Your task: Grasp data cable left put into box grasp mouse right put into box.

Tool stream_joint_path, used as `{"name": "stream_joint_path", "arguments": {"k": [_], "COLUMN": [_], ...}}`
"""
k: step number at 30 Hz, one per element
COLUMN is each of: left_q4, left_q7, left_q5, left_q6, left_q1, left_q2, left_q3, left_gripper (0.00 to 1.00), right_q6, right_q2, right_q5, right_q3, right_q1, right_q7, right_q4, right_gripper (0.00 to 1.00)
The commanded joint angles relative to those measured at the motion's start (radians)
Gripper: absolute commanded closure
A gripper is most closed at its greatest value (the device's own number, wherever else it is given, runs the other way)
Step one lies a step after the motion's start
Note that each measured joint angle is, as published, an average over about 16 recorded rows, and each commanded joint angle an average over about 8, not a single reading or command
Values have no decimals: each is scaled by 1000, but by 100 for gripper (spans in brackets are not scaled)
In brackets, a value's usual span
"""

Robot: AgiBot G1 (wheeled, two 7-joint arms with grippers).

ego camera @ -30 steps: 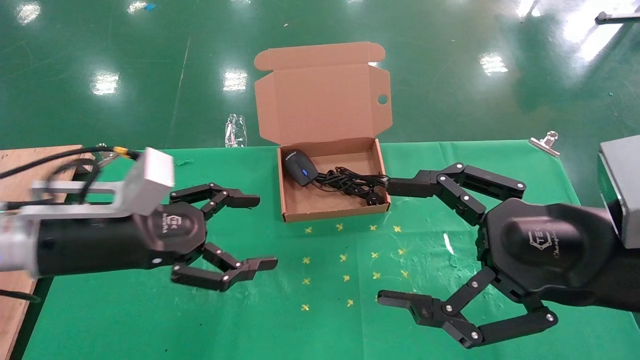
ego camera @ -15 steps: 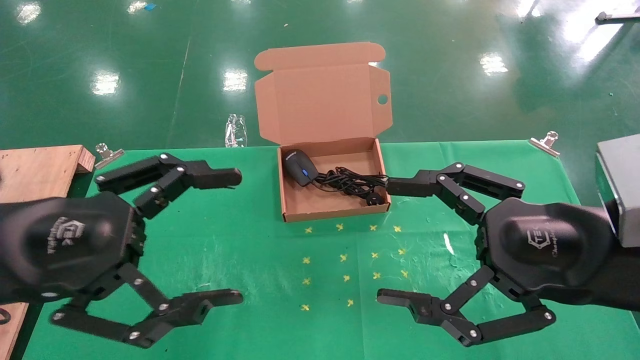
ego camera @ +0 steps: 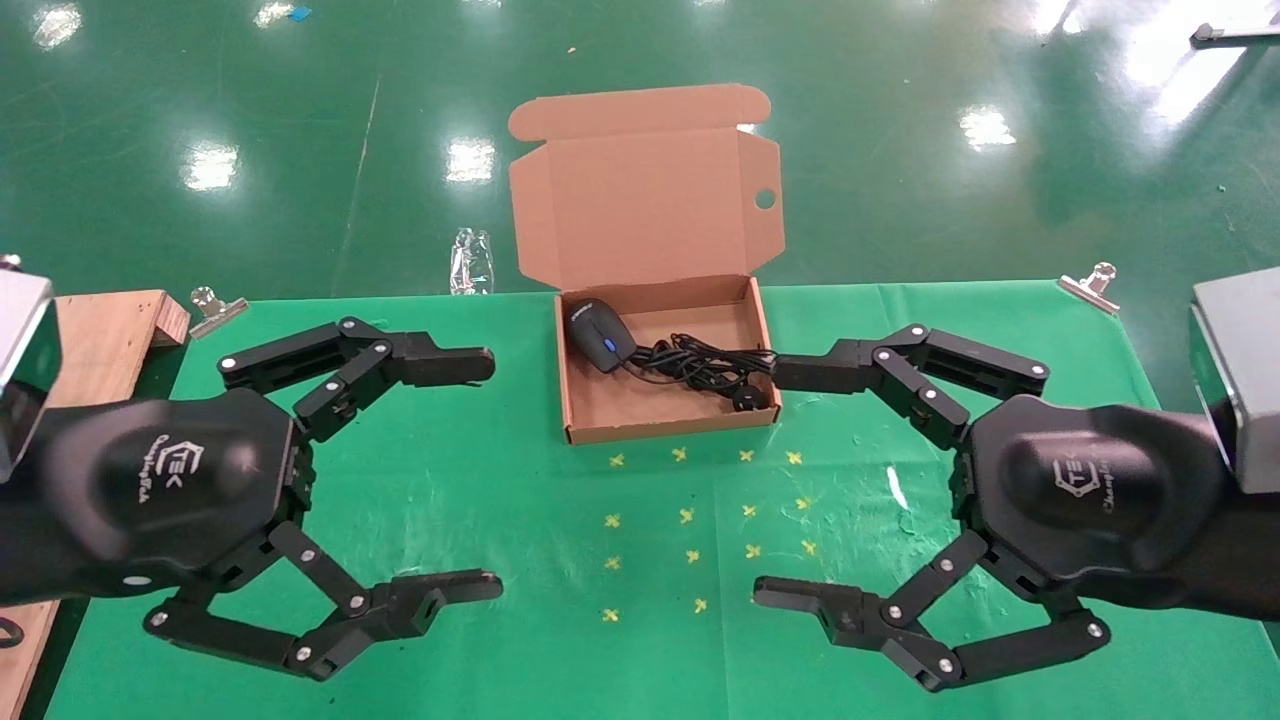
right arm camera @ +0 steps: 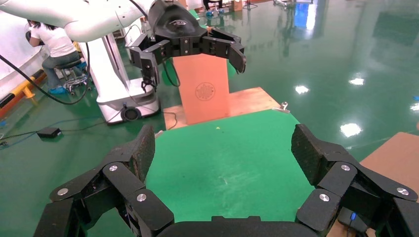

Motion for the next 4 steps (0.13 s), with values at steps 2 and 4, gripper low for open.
{"name": "stream_joint_path", "arguments": {"k": [2, 4], "left_q4": [1, 1], "left_q7": [-3, -4], "left_q5": [9, 10], "left_q6": [-4, -5], "left_q1": [-3, -3], "left_q2": [2, 2], "left_q3": [4, 5], "left_gripper": [0, 0], "right_q6": [0, 0], "right_q2": [0, 0], "right_q5": [0, 0], "right_q3": [0, 0], "right_q1": [0, 0], "right_q7": [0, 0], "right_q4": [0, 0], "right_gripper": [0, 0]}}
